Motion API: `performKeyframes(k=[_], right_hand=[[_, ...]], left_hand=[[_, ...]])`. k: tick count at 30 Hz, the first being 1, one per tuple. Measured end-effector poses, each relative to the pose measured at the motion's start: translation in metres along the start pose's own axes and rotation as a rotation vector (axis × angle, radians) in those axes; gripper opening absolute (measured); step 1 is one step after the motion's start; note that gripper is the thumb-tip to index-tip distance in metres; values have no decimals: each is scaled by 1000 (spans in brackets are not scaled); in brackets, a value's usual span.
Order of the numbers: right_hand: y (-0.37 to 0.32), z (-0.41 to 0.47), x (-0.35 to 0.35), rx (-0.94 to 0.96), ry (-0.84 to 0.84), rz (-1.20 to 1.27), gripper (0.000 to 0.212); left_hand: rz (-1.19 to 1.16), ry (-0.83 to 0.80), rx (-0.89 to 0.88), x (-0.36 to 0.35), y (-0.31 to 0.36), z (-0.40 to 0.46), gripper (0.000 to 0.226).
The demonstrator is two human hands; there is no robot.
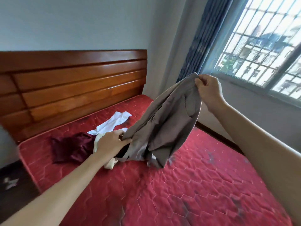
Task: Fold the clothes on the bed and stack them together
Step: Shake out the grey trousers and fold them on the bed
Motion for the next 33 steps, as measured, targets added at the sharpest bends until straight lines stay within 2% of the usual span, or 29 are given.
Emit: performKeyframes(k=[4, 8, 12, 14, 18, 20, 21, 24, 27, 28, 30, 33], right_hand=[[-28, -2, 43, 2, 42, -10, 20], [-59, -10, 76, 27, 56, 5, 18], [-76, -20, 115, 33, 92, -2, 20], [-77, -25, 138, 31, 102, -2, 20], [-69, -36, 182, 27, 117, -32, 35], [-60, -40, 203, 17, 120, -48, 28], [-55, -43, 211, 14, 119, -51, 23], [-39, -50, 230, 13, 125, -42, 20], [-26, -55, 242, 6, 168, -64, 18], [-23, -55, 245, 0, 189, -71, 16], [-17, -57, 249, -14, 230, -85, 15], [-12, -58, 249, -40, 280, -105, 15]], left_hand=[[-189, 28, 24, -2, 22, -41, 29], [-373, 6, 76, -11, 53, -65, 18], [-575, 146, 58, 6, 73, -77, 6], [-634, 222, 8, 30, 81, -82, 21], [-444, 283, -187, 82, 88, -76, 26], [-355, 283, -295, 105, 93, -65, 25], [-337, 278, -331, 115, 95, -58, 31], [-240, 193, -429, 142, 106, -37, 48], [-155, 18, -539, 157, 123, -19, 57], [-139, -25, -565, 158, 126, -12, 53], [-179, -101, -522, 155, 131, 1, 25], [-198, -125, -508, 145, 123, 29, 22]])
Point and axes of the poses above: each hand's wrist, its own z-axis towards the middle knuckle, its own x-axis out of the back of the hand, y = z × x, the point moved 2 cm from there along z, towards the middle knuckle, and after that the axes turned 9 degrees about -x, right-handed, at the moved point
